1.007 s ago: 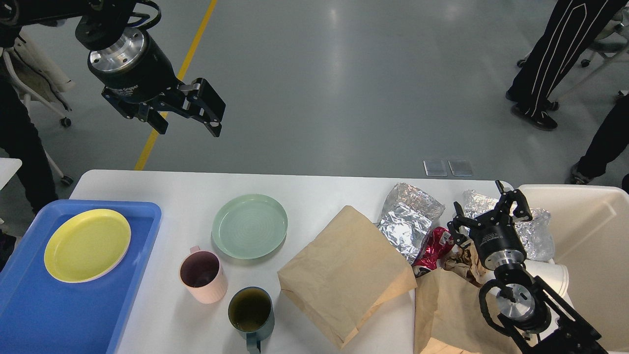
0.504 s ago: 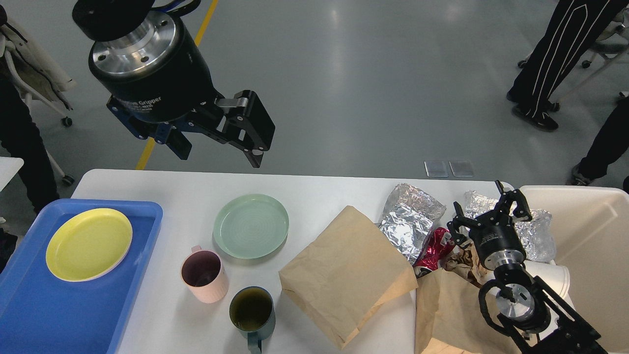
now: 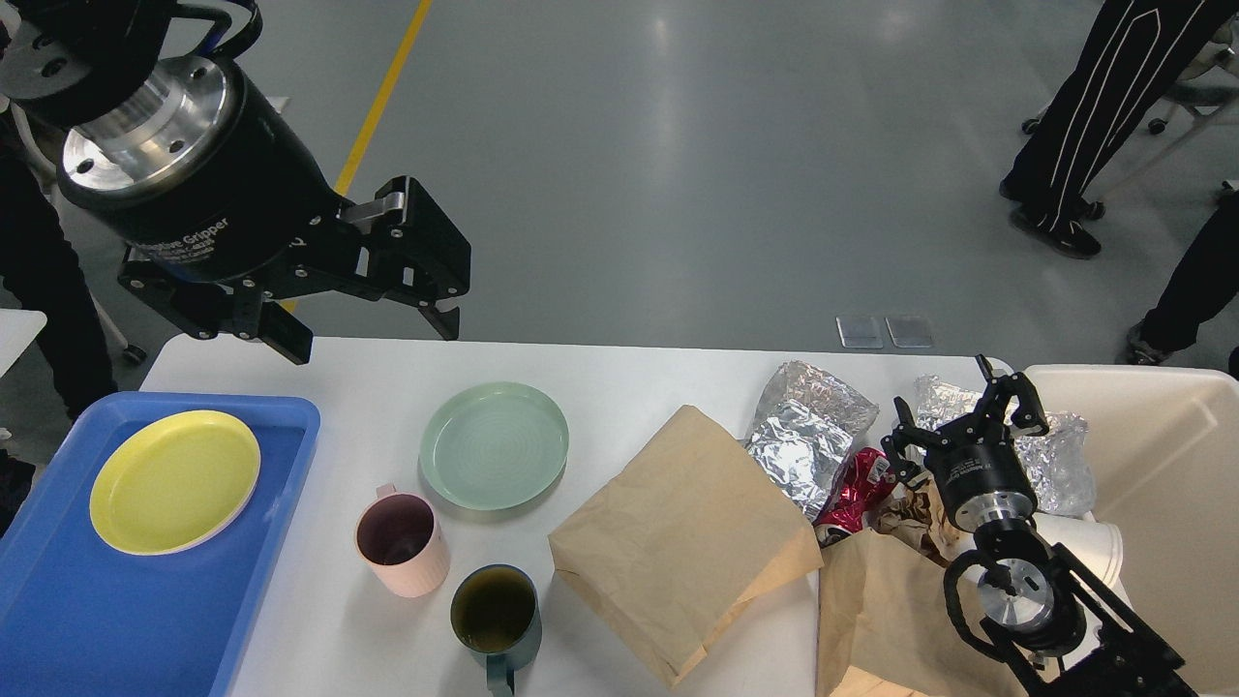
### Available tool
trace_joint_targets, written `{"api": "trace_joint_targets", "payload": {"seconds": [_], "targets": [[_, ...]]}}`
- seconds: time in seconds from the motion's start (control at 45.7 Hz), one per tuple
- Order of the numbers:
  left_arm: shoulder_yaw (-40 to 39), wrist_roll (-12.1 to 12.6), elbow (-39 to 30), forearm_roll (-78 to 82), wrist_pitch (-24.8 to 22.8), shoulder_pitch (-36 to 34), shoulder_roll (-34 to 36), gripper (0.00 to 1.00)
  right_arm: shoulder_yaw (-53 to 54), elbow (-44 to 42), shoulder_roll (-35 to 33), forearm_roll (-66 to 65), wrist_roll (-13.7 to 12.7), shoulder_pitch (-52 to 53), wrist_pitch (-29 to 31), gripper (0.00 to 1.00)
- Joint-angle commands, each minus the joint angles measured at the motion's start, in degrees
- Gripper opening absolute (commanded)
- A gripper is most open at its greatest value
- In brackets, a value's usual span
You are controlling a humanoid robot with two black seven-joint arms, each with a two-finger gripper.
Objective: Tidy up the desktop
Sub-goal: 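Lower the left gripper onto the dark green mug and grasp it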
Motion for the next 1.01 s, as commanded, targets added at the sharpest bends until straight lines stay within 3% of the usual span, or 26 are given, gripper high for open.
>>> {"api": "trace_joint_targets", "payload": {"seconds": [0.0,0.197,0.328,0.438,0.635,0.723,0.832,0.985], "targets": [[-0.27,-0.52,0.06,-0.25,0.01,1.70,0.08,0.97,0.00,0.00,0.00,0.00,0.00,0.00,0.00,1.00],[-2.30,0.53,-0.11,0.72,0.01,10.48,-0.71,0.85,0.00,0.00,0.00,0.00,0.00,0.00,0.00,1.00],[-3.87,0.62,-0.11,3.88,0.16,18.82,0.87,0.84,0.00,0.00,0.00,0.00,0.00,0.00,0.00,1.00],[-5.81,1.67,-0.11,6.78,7.09,27.08,2.63,0.80,0.00,0.00,0.09,0.00,0.00,0.00,0.00,1.00],[-8.89,7.38,0.50,8.45,24.93,42.20,5.44,0.80,0.00,0.00,0.00,0.00,0.00,0.00,0.00,1.00],[-10.99,7.65,0.50,10.12,32.05,47.39,6.41,0.80,0.00,0.00,0.00,0.00,0.00,0.00,0.00,1.00],[-14.42,7.65,0.76,12.23,36.90,52.32,6.50,0.80,0.00,0.00,0.00,0.00,0.00,0.00,0.00,1.00],[-16.36,7.30,1.73,12.23,38.04,54.35,5.10,0.80,0.00,0.00,0.09,0.00,0.00,0.00,0.00,1.00]]}}
